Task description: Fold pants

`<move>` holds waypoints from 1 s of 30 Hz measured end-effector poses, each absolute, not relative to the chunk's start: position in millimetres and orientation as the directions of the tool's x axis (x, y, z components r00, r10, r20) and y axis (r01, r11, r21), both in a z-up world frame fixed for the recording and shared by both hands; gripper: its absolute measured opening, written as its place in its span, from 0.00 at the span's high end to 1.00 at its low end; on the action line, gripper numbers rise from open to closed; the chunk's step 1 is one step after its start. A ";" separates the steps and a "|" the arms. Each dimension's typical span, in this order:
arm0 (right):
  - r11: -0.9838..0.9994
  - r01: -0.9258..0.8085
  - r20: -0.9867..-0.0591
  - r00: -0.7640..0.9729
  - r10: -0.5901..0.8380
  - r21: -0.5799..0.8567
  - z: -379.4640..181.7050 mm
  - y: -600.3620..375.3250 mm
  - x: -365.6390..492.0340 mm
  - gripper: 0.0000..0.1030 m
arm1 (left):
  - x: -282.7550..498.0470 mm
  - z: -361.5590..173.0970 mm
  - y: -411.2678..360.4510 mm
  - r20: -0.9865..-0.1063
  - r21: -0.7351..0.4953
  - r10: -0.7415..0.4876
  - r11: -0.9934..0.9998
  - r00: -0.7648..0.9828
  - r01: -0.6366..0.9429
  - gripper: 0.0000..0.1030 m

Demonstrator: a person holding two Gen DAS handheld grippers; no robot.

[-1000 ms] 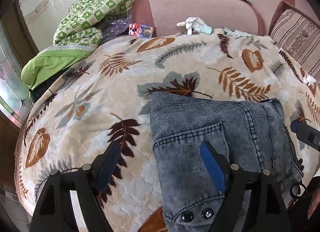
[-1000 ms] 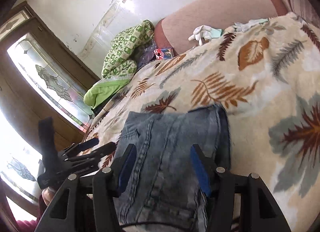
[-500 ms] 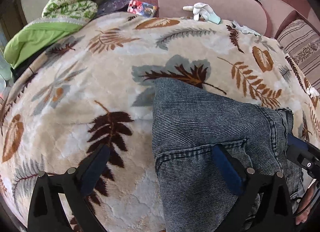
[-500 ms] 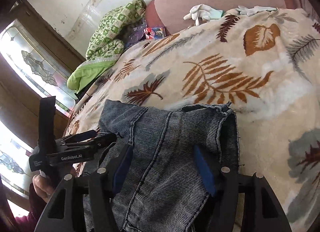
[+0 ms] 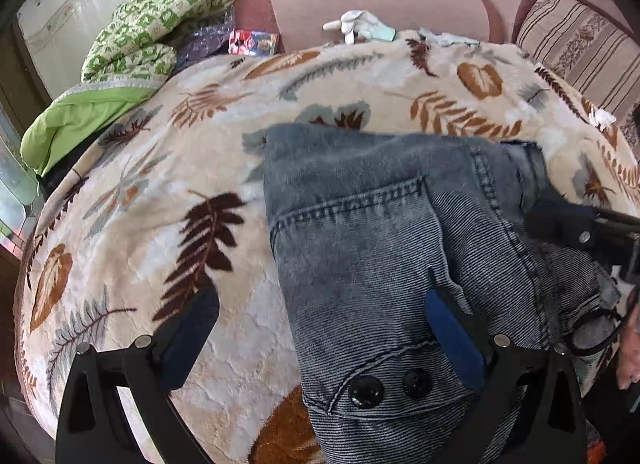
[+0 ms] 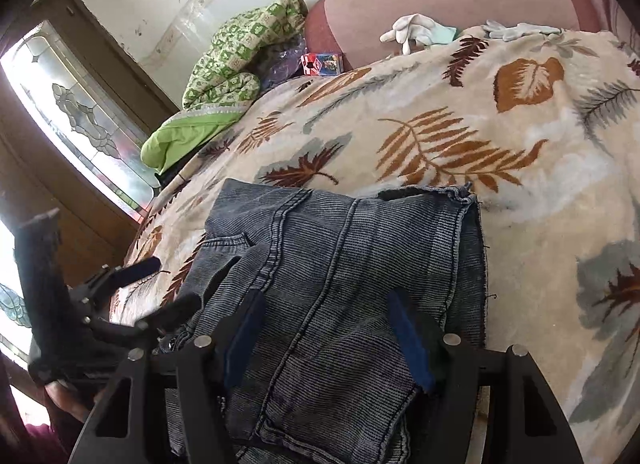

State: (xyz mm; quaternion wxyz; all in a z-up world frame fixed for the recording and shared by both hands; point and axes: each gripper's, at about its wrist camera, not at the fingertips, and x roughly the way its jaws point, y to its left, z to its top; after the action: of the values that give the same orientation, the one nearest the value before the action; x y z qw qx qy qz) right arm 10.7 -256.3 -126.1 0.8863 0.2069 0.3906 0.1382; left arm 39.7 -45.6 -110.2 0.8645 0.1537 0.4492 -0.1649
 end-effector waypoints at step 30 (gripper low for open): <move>0.887 -0.092 -0.599 0.706 0.378 0.452 -115.8 -250.0 -48.7 0.30 | 7.2 -73.8 -6.8 -0.730 0.088 -0.175 0.935 0.660 0.345 0.00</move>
State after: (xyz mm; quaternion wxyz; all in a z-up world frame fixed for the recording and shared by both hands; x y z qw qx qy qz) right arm -48.7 -250.0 -115.8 0.9019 0.1983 0.3608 0.1303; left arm 7.2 -6.8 -73.8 0.9045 0.1099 0.3863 -0.1437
